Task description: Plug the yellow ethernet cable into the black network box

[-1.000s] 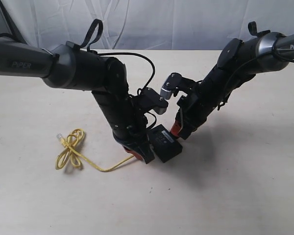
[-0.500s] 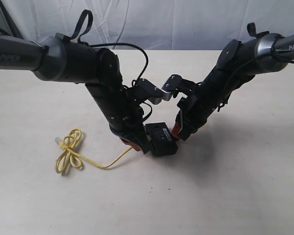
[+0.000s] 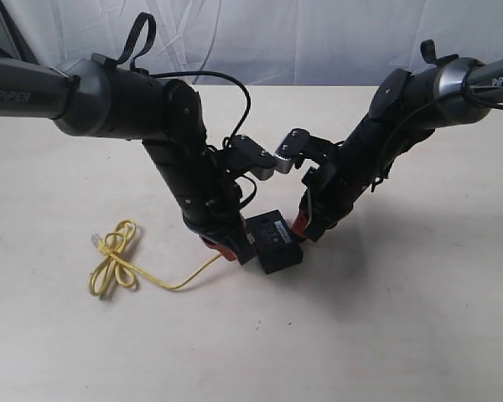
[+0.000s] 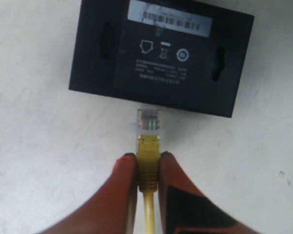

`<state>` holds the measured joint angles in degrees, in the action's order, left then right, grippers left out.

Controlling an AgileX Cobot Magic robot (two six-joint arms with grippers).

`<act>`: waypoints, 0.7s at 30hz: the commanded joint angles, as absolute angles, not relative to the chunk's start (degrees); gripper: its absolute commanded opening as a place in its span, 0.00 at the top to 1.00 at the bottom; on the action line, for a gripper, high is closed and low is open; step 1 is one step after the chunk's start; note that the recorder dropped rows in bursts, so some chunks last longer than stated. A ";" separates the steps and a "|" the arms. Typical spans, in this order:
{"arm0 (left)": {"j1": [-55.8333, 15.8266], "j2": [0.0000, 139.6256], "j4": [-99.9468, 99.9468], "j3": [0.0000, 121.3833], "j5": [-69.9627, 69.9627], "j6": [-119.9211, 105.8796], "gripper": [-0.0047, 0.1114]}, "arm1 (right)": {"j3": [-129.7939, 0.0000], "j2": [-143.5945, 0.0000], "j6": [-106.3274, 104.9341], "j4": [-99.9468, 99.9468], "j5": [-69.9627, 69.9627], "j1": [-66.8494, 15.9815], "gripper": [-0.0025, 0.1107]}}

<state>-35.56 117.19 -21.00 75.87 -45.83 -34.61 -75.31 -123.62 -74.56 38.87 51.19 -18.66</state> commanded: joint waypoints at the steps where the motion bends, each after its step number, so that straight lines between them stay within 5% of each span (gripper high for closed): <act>1: -35.52 116.74 -16.20 76.09 -46.82 -34.66 0.96 | -75.09 -123.64 -74.70 38.95 50.61 -18.70 0.99; 21: -36.68 119.34 -21.44 76.09 -44.83 -39.46 0.96 | -75.09 -123.64 -74.70 39.21 50.49 -18.70 0.99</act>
